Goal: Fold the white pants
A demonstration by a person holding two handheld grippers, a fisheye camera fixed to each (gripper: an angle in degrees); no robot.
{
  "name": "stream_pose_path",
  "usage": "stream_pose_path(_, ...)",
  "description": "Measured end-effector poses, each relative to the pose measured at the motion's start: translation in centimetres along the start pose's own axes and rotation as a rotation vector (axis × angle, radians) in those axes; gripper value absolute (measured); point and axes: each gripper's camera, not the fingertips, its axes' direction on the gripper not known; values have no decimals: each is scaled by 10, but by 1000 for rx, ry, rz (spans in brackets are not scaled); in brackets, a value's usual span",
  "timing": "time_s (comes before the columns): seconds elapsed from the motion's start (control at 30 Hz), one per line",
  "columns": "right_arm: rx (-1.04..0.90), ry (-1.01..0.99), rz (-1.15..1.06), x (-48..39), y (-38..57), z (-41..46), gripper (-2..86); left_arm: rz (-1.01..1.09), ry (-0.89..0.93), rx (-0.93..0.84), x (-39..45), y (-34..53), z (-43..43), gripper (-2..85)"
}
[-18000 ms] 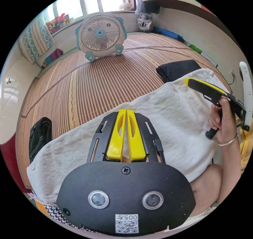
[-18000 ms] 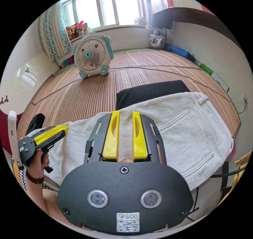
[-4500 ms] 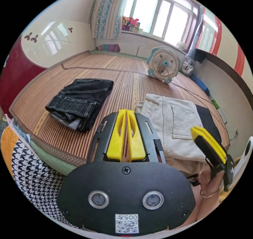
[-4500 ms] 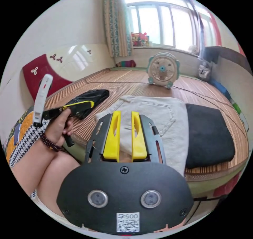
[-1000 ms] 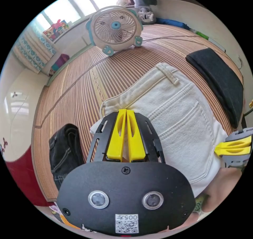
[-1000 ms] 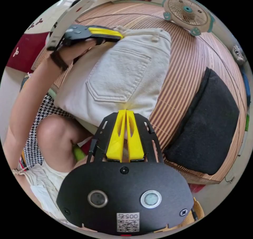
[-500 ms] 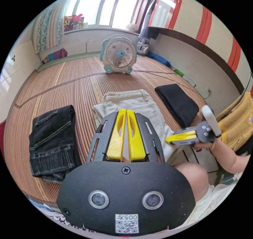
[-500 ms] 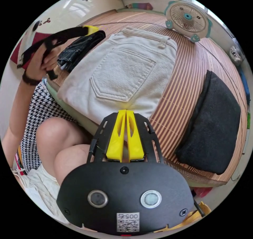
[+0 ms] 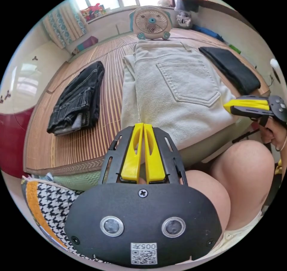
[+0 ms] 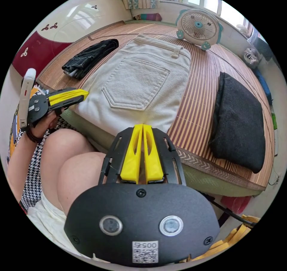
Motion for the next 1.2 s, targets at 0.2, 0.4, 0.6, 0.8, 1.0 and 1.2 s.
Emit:
stream_pose_path(0.2,7,20,-3,-16,16,5,-9,-20,1,-42,7,0,2,-6)
stream_pose_path(0.4,-52,65,-16,-31,6,15,-9,-111,73,-82,0,-3,9,-7)
stream_pose_path(0.6,-22,59,18,-37,11,21,-9,-126,82,-84,-1,1,12,-7)
stream_pose_path(0.8,-28,96,-22,-50,9,27,-9,-182,107,-73,-5,9,18,-7)
stream_pose_path(1.0,-64,75,-33,-51,-1,33,-9,-185,139,-75,-12,15,24,-7)
stream_pose_path(1.2,-86,52,-5,-52,-6,36,-9,-185,160,-42,-18,30,27,-6)
